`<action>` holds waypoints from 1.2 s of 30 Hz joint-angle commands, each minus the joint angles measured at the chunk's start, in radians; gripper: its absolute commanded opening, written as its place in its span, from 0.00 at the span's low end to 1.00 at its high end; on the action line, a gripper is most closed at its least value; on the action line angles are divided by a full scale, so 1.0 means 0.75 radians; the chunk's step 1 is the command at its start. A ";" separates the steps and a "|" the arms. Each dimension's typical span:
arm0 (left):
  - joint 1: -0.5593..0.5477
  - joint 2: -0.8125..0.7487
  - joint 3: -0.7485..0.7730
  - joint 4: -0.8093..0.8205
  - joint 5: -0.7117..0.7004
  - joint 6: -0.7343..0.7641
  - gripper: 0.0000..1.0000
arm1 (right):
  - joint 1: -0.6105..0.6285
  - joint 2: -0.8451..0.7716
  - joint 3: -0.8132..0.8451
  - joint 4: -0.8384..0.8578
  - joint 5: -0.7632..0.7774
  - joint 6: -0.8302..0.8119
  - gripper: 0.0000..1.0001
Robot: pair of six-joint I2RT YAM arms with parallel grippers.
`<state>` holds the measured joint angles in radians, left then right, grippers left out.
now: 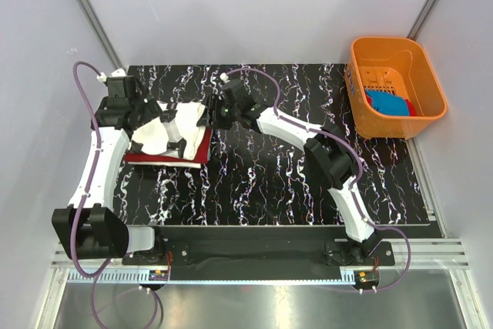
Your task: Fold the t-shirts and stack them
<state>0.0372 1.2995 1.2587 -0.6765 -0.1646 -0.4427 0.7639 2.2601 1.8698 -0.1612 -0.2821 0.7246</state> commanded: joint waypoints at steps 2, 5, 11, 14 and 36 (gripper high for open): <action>-0.003 -0.039 -0.064 0.133 0.011 -0.027 0.77 | 0.055 -0.146 0.025 -0.071 0.094 -0.162 0.54; 0.020 -0.062 -0.130 0.164 -0.044 -0.058 0.77 | 0.104 -0.221 -0.034 -0.057 0.116 -0.199 0.50; 0.151 -0.115 -0.263 0.299 0.084 -0.126 0.76 | 0.204 -0.328 -0.116 -0.014 0.190 -0.269 0.40; 0.175 -0.141 -0.332 0.392 0.119 -0.154 0.75 | 0.209 -0.302 -0.104 0.012 0.058 -0.236 0.33; 0.274 0.065 -0.506 0.628 0.224 -0.189 0.73 | 0.043 -0.013 -0.086 0.133 -0.258 -0.125 0.15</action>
<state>0.2356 1.3609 0.8650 -0.2565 0.0013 -0.5999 0.8494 2.3394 1.8496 -0.0868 -0.5140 0.6437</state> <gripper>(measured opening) 0.732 0.119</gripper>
